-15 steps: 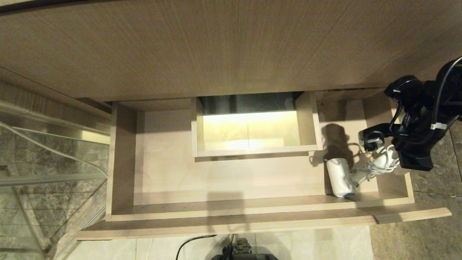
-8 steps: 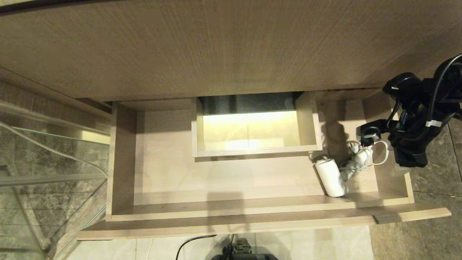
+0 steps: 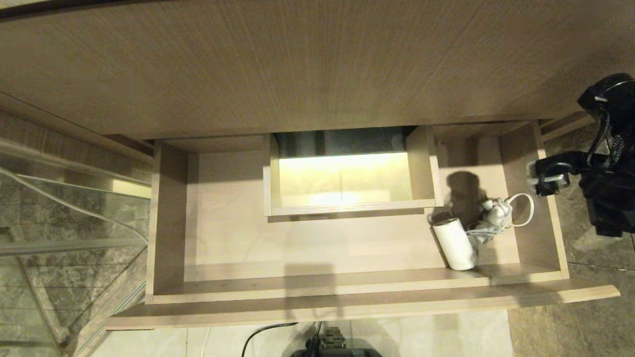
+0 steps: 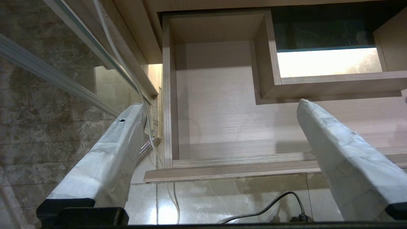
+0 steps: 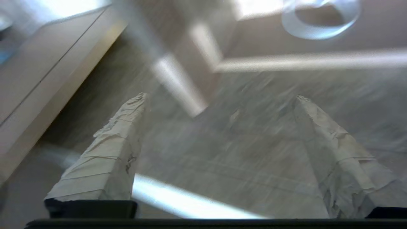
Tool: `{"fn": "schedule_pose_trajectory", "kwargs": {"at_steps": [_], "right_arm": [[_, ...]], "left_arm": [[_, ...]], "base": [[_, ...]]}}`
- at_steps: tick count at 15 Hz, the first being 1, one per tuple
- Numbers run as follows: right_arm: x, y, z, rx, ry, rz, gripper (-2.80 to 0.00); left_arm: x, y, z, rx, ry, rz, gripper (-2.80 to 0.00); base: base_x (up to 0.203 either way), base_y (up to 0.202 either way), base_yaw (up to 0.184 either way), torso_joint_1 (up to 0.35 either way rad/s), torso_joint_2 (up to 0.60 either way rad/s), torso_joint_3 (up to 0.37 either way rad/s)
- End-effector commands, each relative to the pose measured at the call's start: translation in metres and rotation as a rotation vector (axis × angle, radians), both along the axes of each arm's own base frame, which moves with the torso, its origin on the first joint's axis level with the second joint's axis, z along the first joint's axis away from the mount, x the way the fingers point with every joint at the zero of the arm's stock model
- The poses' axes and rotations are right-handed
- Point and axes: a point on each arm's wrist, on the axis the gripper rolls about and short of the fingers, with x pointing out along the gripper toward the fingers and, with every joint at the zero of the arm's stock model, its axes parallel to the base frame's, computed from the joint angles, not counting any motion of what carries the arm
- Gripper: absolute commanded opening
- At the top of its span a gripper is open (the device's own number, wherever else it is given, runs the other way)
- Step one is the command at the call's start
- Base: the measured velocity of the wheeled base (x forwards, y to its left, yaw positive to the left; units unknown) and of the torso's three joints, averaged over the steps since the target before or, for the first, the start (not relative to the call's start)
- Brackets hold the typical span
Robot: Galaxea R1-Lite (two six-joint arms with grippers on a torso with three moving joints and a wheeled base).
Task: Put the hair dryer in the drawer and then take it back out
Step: Take the hairdryer out
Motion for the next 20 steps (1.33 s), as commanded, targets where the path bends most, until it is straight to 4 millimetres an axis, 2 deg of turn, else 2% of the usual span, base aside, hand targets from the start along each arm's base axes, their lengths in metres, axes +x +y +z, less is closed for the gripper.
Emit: {"fn": "schedule_pose_trajectory", "kwargs": {"at_steps": [1, 3, 6, 10, 13, 14, 18, 20], "right_arm": [[-0.039, -0.004, 0.013, -0.004, 0.024, -0.084, 0.0], [-0.059, -0.004, 0.015, 0.021, 0.095, -0.233, 0.0], [-0.079, -0.005, 0.02, -0.064, 0.07, -0.465, 0.0], [-0.095, -0.004, 0.019, -0.041, 0.061, -0.57, 0.0], [-0.084, -0.002, 0.009, -0.049, 0.106, -0.568, 0.0], [-0.073, -0.002, 0.002, -0.051, 0.125, -0.577, -2.8], [-0.023, -0.005, -0.023, -0.042, 0.093, -0.6, -2.8], [-0.007, -0.007, -0.034, -0.048, 0.096, -0.609, -2.8]], "left_arm": [[0.004, 0.0, -0.011, -0.002, 0.038, 0.0, 0.0], [0.004, 0.0, -0.011, -0.001, 0.037, 0.0, 0.0], [0.004, 0.0, -0.011, -0.001, 0.038, 0.0, 0.0], [0.004, 0.0, -0.011, -0.002, 0.038, 0.0, 0.0], [0.004, 0.0, -0.011, -0.001, 0.038, 0.0, 0.0], [0.004, 0.0, -0.011, -0.001, 0.038, 0.0, 0.0], [0.004, 0.0, -0.011, -0.001, 0.038, 0.0, 0.0], [0.004, 0.0, -0.011, -0.002, 0.038, 0.0, 0.0]], "base": [[0.0, 0.0, 0.0, 0.0, 0.0, 0.0], [0.0, 0.0, 0.0, 0.0, 0.0, 0.0], [0.0, 0.0, 0.0, 0.0, 0.0, 0.0], [0.0, 0.0, 0.0, 0.0, 0.0, 0.0], [0.0, 0.0, 0.0, 0.0, 0.0, 0.0], [0.0, 0.0, 0.0, 0.0, 0.0, 0.0], [0.0, 0.0, 0.0, 0.0, 0.0, 0.0], [0.0, 0.0, 0.0, 0.0, 0.0, 0.0]]}}
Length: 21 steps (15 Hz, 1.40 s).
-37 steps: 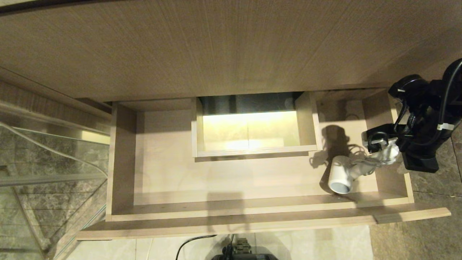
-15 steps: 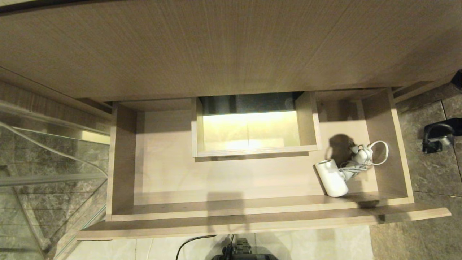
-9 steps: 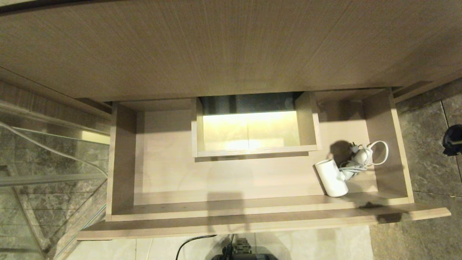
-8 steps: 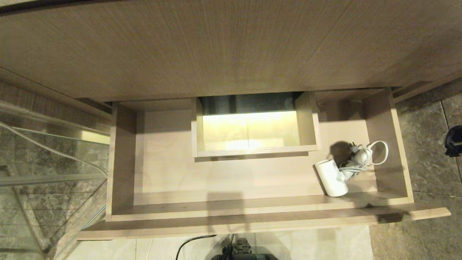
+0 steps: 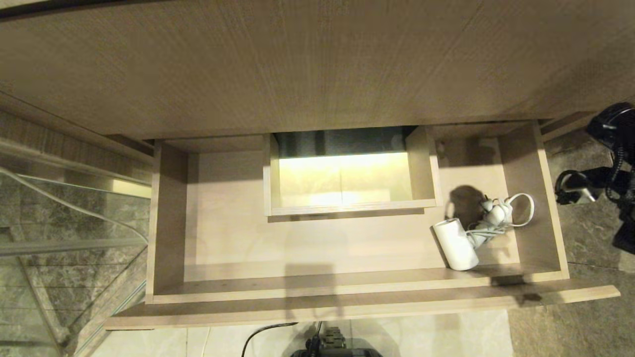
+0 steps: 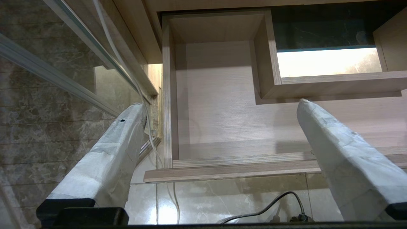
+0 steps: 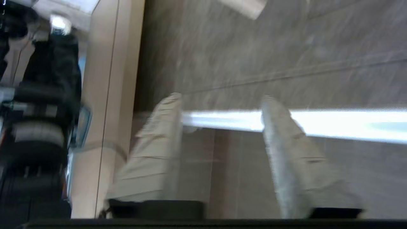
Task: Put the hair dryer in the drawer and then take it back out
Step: Take the hairdryer out
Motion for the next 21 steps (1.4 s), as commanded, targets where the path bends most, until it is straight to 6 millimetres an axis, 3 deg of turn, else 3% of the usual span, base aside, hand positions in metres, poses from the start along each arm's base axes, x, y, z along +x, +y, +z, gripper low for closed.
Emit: {"fn": "schedule_pose_trajectory", "kwargs": {"at_steps": [1, 7, 11, 14, 21], "right_arm": [[0.021, -0.003, -0.02, -0.003, 0.064, -0.006, -2.8], [0.028, -0.001, -0.034, 0.0, 0.102, -0.021, -2.8], [0.048, 0.008, -0.065, -0.054, 0.158, -0.128, -2.8], [0.066, 0.015, -0.087, -0.063, 0.13, -0.26, -2.8], [0.086, 0.016, -0.109, -0.107, -0.001, -0.463, -2.8]], "left_arm": [[0.004, 0.0, -0.011, 0.0, 0.038, 0.0, 0.0], [0.004, 0.0, -0.011, 0.0, 0.037, 0.0, 0.0], [0.004, 0.0, -0.011, -0.001, 0.038, 0.0, 0.0], [0.004, 0.0, -0.011, 0.0, 0.038, 0.0, 0.0], [0.004, 0.0, -0.011, -0.002, 0.038, 0.0, 0.0]], "base": [[0.0, 0.0, 0.0, 0.0, 0.0, 0.0], [0.0, 0.0, 0.0, 0.0, 0.0, 0.0], [0.0, 0.0, 0.0, 0.0, 0.0, 0.0], [0.0, 0.0, 0.0, 0.0, 0.0, 0.0], [0.0, 0.0, 0.0, 0.0, 0.0, 0.0]]}}
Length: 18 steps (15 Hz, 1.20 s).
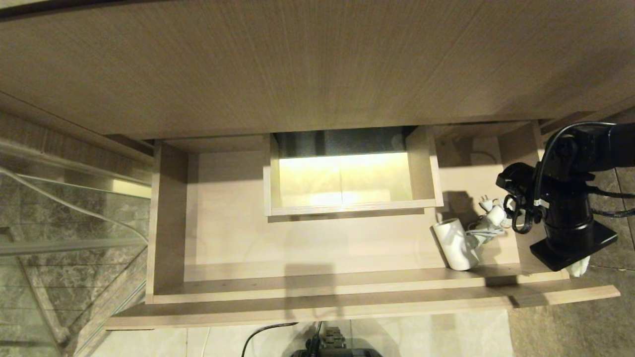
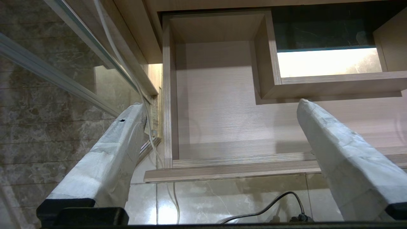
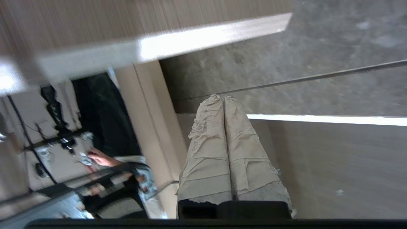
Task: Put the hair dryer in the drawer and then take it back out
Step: Take the hairdryer out
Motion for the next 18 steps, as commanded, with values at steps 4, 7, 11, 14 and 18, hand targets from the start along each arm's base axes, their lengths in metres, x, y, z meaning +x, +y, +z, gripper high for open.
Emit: {"fn": "schedule_pose_trajectory", "kwargs": {"at_steps": [4, 7, 11, 14, 18], "right_arm": [[0.016, 0.001, -0.006, 0.004, 0.001, 0.119, -2.8], [0.025, -0.013, 0.002, -0.018, -0.016, 0.44, -2.8], [0.036, -0.062, 0.018, -0.055, -0.126, 0.993, -2.8], [0.03, -0.082, 0.026, -0.069, -0.227, 1.076, -2.8], [0.027, -0.084, 0.025, 0.052, -0.325, 1.159, -2.8]], "left_arm": [[0.004, 0.0, -0.011, -0.001, 0.038, 0.001, 0.0], [0.004, 0.0, -0.011, 0.0, 0.038, 0.001, 0.0], [0.004, 0.0, -0.011, 0.001, 0.038, 0.001, 0.0], [0.004, 0.0, -0.011, 0.0, 0.038, 0.001, 0.0], [0.004, 0.0, -0.011, 0.001, 0.038, 0.001, 0.0]], "base": [[0.0, 0.0, 0.0, 0.0, 0.0, 0.0], [0.0, 0.0, 0.0, 0.0, 0.0, 0.0], [0.0, 0.0, 0.0, 0.0, 0.0, 0.0], [0.0, 0.0, 0.0, 0.0, 0.0, 0.0], [0.0, 0.0, 0.0, 0.0, 0.0, 0.0]]}}
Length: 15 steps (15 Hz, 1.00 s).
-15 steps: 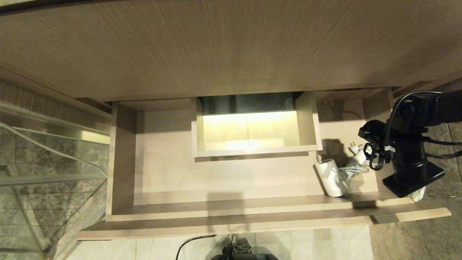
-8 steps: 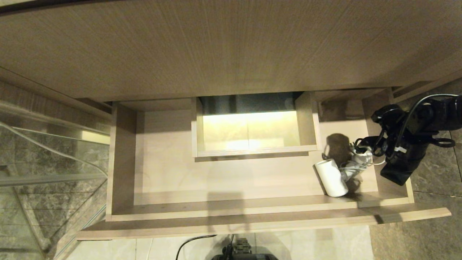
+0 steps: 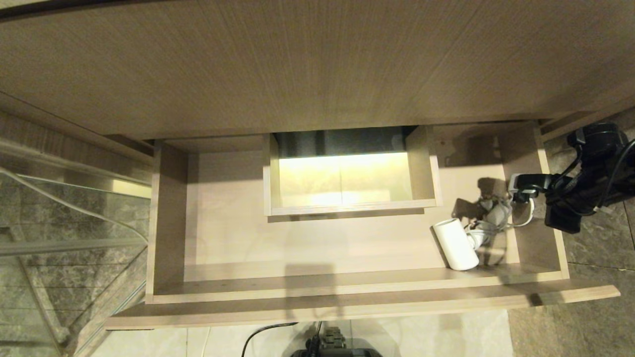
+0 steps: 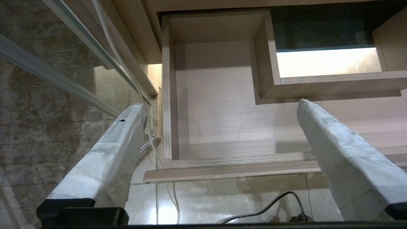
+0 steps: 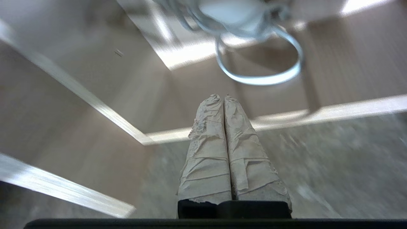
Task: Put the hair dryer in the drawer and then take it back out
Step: Take the hairdryer out
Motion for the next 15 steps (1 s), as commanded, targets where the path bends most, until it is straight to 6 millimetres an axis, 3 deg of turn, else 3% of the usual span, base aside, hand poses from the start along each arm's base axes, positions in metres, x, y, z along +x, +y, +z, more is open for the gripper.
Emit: {"fn": "schedule_pose_trajectory", "kwargs": {"at_steps": [1, 8, 15], "right_arm": [[-0.006, -0.002, 0.004, 0.079, -0.027, 0.099, -2.8], [-0.002, -0.021, -0.005, 0.042, -0.117, 0.529, -2.8], [0.007, -0.031, -0.017, -0.12, -0.146, 0.703, -2.8]], "left_arm": [[0.004, 0.0, -0.011, -0.001, 0.038, 0.0, 0.0], [0.004, 0.0, -0.011, 0.0, 0.037, 0.0, 0.0], [0.004, 0.0, -0.011, -0.002, 0.038, 0.0, 0.0]], "base": [[0.0, 0.0, 0.0, 0.0, 0.0, 0.0], [0.0, 0.0, 0.0, 0.0, 0.0, 0.0], [0.0, 0.0, 0.0, 0.0, 0.0, 0.0]]}}
